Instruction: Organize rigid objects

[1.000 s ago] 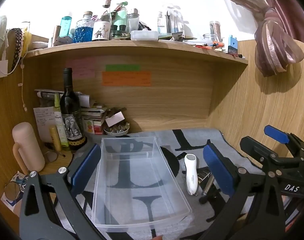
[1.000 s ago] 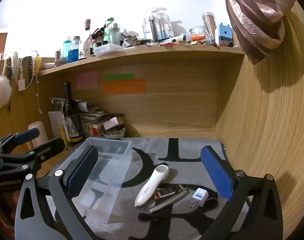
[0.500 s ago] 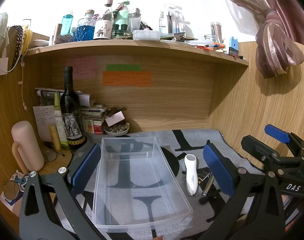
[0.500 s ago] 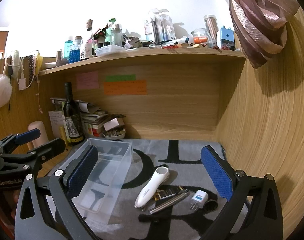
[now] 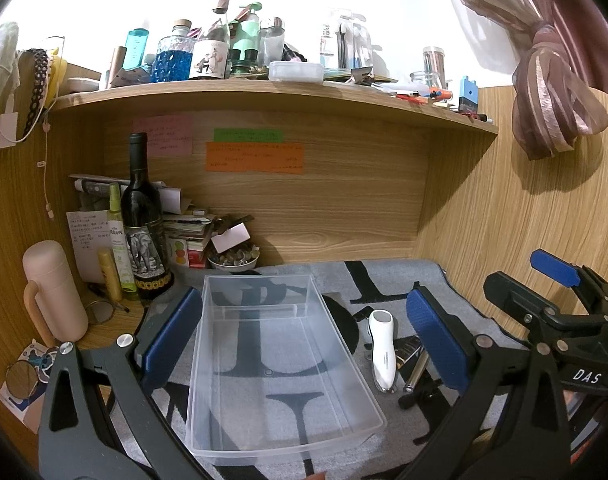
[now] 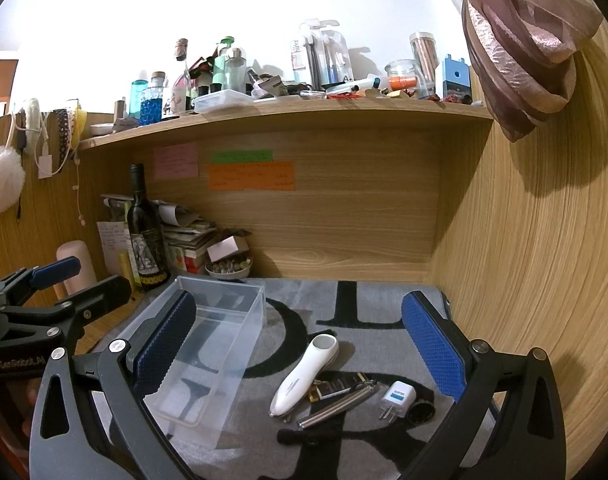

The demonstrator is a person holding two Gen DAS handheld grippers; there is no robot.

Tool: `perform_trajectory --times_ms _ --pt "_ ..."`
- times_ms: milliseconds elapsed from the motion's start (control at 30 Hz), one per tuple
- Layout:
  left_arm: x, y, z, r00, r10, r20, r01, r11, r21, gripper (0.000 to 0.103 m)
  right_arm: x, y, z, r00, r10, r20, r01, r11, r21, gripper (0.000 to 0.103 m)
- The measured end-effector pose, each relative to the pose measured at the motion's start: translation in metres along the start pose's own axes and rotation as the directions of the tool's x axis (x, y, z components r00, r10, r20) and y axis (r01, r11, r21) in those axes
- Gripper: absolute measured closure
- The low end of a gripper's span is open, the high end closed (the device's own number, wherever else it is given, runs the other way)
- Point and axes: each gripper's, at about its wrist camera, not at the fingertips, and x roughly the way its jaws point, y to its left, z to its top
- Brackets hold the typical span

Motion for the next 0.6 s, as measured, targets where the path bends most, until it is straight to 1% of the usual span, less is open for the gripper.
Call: perform_trajectory --times_ms 600 --pt "0.0029 -0.0008 0.0031 1.000 -0.006 -0.003 0.006 1.000 0.001 0.000 0.0004 -0.0036 0.0026 1.000 -0.003 0.007 0.003 1.000 -0.001 0.000"
